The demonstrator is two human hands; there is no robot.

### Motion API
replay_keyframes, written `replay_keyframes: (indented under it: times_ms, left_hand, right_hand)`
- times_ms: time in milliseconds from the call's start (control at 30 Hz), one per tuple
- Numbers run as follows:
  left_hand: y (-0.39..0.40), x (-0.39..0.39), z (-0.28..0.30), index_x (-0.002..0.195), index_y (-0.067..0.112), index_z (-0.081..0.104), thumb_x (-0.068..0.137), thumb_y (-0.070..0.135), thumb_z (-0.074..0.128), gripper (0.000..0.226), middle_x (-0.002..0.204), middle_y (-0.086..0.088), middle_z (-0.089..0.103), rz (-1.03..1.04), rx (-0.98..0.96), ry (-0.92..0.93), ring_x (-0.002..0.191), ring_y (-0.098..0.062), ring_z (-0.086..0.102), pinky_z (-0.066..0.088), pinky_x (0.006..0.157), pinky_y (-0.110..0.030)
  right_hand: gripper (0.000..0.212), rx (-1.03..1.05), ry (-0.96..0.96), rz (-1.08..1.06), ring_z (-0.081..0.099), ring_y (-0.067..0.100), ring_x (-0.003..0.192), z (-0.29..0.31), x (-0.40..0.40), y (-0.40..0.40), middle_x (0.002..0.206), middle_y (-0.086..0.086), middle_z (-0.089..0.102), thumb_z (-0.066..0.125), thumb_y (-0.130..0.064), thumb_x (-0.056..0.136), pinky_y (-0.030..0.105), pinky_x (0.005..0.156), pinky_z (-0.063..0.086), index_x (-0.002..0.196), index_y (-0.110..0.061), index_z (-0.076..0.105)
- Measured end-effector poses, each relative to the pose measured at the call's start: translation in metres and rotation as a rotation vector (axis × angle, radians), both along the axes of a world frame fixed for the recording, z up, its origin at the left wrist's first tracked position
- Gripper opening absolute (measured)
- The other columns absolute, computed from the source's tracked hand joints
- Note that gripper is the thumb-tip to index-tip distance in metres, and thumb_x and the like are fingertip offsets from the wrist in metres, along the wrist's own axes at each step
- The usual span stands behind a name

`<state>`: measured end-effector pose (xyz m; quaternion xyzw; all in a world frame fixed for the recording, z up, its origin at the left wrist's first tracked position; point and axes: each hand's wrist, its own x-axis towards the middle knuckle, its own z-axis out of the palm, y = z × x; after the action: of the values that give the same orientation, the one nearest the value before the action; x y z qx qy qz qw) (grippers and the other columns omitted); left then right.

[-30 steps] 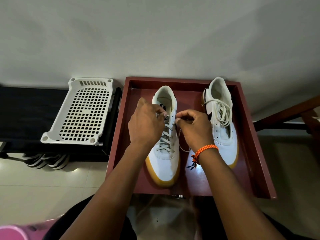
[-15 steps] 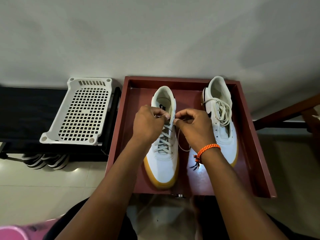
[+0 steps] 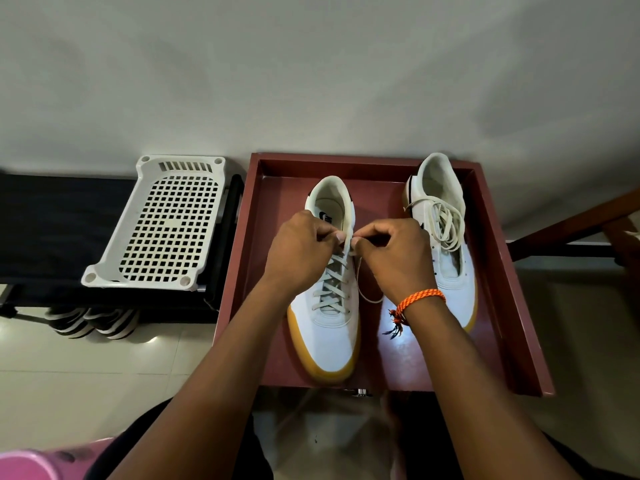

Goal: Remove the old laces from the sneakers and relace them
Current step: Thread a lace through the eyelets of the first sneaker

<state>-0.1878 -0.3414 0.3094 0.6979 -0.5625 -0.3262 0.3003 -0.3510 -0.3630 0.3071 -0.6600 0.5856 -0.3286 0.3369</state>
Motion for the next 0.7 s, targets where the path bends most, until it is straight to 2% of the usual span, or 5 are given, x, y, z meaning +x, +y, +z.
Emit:
replay_keyframes:
  times_ms: [200, 333, 500, 600, 700]
  left_hand:
    - [0.003, 0.009, 0.003, 0.107, 0.020, 0.084, 0.094, 0.033, 0.081, 0.019, 0.087, 0.023, 0.064, -0.104, 0.017, 0.023, 0.088, 0.002, 0.066, 0.054, 0.079, -0.026]
    - [0.002, 0.010, -0.001, 0.107, 0.022, 0.082, 0.092, 0.042, 0.082, 0.025, 0.097, 0.014, 0.072, -0.100, 0.033, 0.000, 0.094, -0.005, 0.069, 0.059, 0.087, -0.037]
    - [0.001, 0.010, -0.003, 0.108, 0.023, 0.081, 0.092, 0.040, 0.082, 0.024, 0.104, 0.008, 0.078, -0.074, 0.069, 0.016, 0.097, -0.009, 0.072, 0.062, 0.092, -0.047]
    - [0.001, 0.010, -0.001, 0.106, 0.023, 0.082, 0.092, 0.042, 0.082, 0.023, 0.099, 0.010, 0.078, -0.091, 0.060, 0.026, 0.094, -0.009, 0.073, 0.061, 0.089, -0.047]
    - [0.001, 0.009, -0.002, 0.108, 0.022, 0.083, 0.093, 0.039, 0.081, 0.023, 0.100, 0.009, 0.078, -0.099, 0.055, 0.010, 0.094, -0.009, 0.073, 0.061, 0.090, -0.047]
  right_hand:
    - [0.014, -0.036, 0.001, -0.003, 0.065, 0.006, 0.064, 0.000, 0.005, 0.001, 0.071, -0.009, 0.072, 0.076, -0.016, 0.082, 0.031, 0.063, 0.054, 0.071, -0.023, 0.075]
    - [0.008, -0.125, -0.004, -0.023, 0.064, 0.009, 0.078, 0.003, 0.006, 0.001, 0.087, -0.008, 0.070, 0.065, -0.020, 0.086, 0.033, 0.070, 0.055, 0.080, -0.020, 0.070]
    - [0.014, -0.144, -0.118, -0.107, 0.068, 0.014, 0.072, 0.013, -0.010, -0.012, 0.078, -0.006, 0.072, 0.064, -0.024, 0.093, 0.038, 0.072, 0.058, 0.082, -0.019, 0.071]
    - [0.035, -0.003, 0.063, 0.024, 0.065, 0.018, 0.068, 0.004, -0.007, -0.006, 0.071, -0.001, 0.069, 0.058, -0.044, 0.099, 0.043, 0.068, 0.055, 0.078, -0.018, 0.069]
    - [0.026, 0.001, 0.167, 0.106, 0.063, 0.008, 0.070, -0.006, 0.002, 0.002, 0.072, -0.010, 0.068, 0.061, -0.034, 0.102, 0.038, 0.068, 0.052, 0.078, -0.025, 0.066]
